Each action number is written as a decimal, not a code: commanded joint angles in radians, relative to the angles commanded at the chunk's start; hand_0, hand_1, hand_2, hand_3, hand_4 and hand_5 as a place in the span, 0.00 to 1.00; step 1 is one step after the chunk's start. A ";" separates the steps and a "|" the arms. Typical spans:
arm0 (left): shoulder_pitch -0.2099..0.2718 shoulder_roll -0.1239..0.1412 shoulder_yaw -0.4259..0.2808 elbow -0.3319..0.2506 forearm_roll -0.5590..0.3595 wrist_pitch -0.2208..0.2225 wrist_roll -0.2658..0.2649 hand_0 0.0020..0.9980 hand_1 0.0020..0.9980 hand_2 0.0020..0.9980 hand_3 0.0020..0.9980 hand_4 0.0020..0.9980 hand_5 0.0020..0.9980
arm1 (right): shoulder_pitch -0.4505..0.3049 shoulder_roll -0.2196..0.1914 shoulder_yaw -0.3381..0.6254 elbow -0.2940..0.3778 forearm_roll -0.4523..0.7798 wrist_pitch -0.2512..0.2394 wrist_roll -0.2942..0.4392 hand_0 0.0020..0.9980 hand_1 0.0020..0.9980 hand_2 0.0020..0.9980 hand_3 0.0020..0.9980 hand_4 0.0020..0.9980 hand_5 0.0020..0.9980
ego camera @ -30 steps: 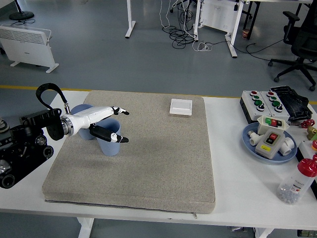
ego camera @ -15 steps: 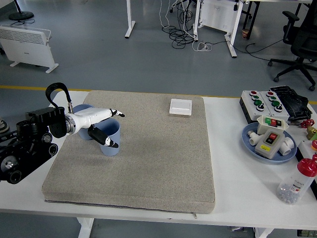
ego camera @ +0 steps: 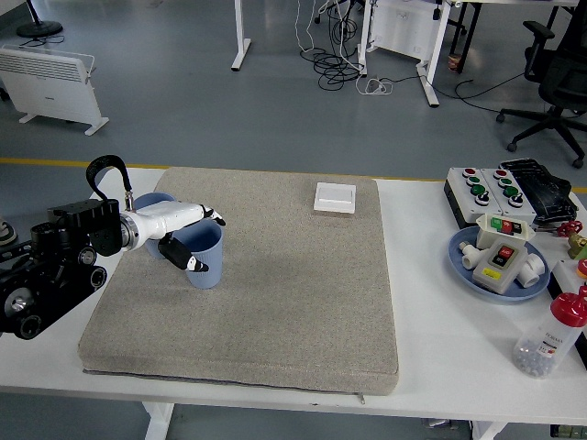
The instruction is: Push cup pick cup insert cup
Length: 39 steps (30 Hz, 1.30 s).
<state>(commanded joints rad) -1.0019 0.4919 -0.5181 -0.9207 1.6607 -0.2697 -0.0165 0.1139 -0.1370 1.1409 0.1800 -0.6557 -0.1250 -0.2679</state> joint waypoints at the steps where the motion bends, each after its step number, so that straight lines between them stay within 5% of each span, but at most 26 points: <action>1: 0.000 0.000 0.001 0.001 0.002 0.002 -0.005 0.78 0.74 0.88 0.75 0.73 0.10 | 0.000 0.000 0.000 0.000 0.000 0.000 0.000 0.73 0.65 0.64 0.57 0.12 0.47; 5: -0.001 -0.002 0.005 0.010 0.022 0.017 -0.043 0.78 0.74 0.88 0.75 0.73 0.10 | 0.000 0.000 -0.001 0.000 0.001 0.000 0.000 0.73 0.65 0.64 0.57 0.12 0.47; 6: -0.001 -0.001 0.004 0.011 0.026 0.019 -0.048 0.55 0.63 0.71 0.62 0.62 0.02 | 0.000 0.000 -0.001 0.000 0.001 0.000 0.001 0.73 0.65 0.64 0.57 0.12 0.47; 11: 0.003 0.007 0.002 0.005 0.027 0.019 -0.060 0.55 0.63 0.71 0.62 0.62 0.02 | -0.002 0.000 -0.001 0.000 0.004 -0.001 0.001 0.73 0.65 0.64 0.57 0.12 0.47; 12: 0.004 0.008 0.001 0.003 0.027 0.018 -0.060 0.48 0.56 0.60 0.54 0.51 0.00 | -0.003 0.001 -0.001 0.000 0.004 -0.001 0.001 0.73 0.65 0.64 0.57 0.12 0.47; 15: 0.007 0.016 0.001 -0.019 0.026 0.009 -0.050 0.48 0.56 0.60 0.54 0.51 0.00 | -0.005 0.001 0.000 0.000 0.002 -0.001 0.001 0.73 0.65 0.64 0.57 0.12 0.47; 17: 0.013 0.034 -0.011 -0.058 0.021 -0.009 -0.022 0.48 0.56 0.60 0.54 0.51 0.00 | -0.005 0.002 0.001 0.000 0.001 -0.001 0.001 0.73 0.65 0.64 0.57 0.12 0.47; 18: 0.015 0.039 -0.015 -0.074 0.019 -0.015 -0.013 0.47 0.52 0.51 0.50 0.42 0.00 | -0.006 0.002 0.001 0.000 0.001 -0.001 0.001 0.73 0.65 0.64 0.58 0.12 0.47; 26: 0.016 0.135 -0.123 -0.311 0.011 -0.086 0.122 0.47 0.51 0.49 0.49 0.40 0.00 | -0.009 0.001 0.002 0.000 0.003 -0.001 0.002 0.73 0.65 0.64 0.57 0.12 0.46; 30: -0.002 0.161 -0.177 -0.408 0.012 -0.103 0.158 0.48 0.50 0.48 0.48 0.37 0.00 | -0.010 0.000 0.002 0.000 0.003 -0.001 0.001 0.73 0.65 0.64 0.57 0.12 0.46; 34: -0.033 0.171 -0.236 -0.386 0.016 -0.113 0.174 0.48 0.50 0.48 0.48 0.37 0.00 | -0.011 -0.002 0.001 0.000 0.003 -0.002 0.000 0.73 0.65 0.64 0.57 0.12 0.46; 39: -0.070 0.158 -0.251 -0.281 0.021 -0.110 0.172 0.49 0.50 0.48 0.48 0.37 0.00 | -0.008 -0.003 -0.001 0.000 0.003 -0.002 -0.001 0.73 0.65 0.64 0.57 0.12 0.47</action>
<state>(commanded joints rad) -1.0714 0.6503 -0.7694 -1.2016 1.6819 -0.3795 0.1560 0.1064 -0.1397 1.1404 0.1800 -0.6525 -0.1268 -0.2685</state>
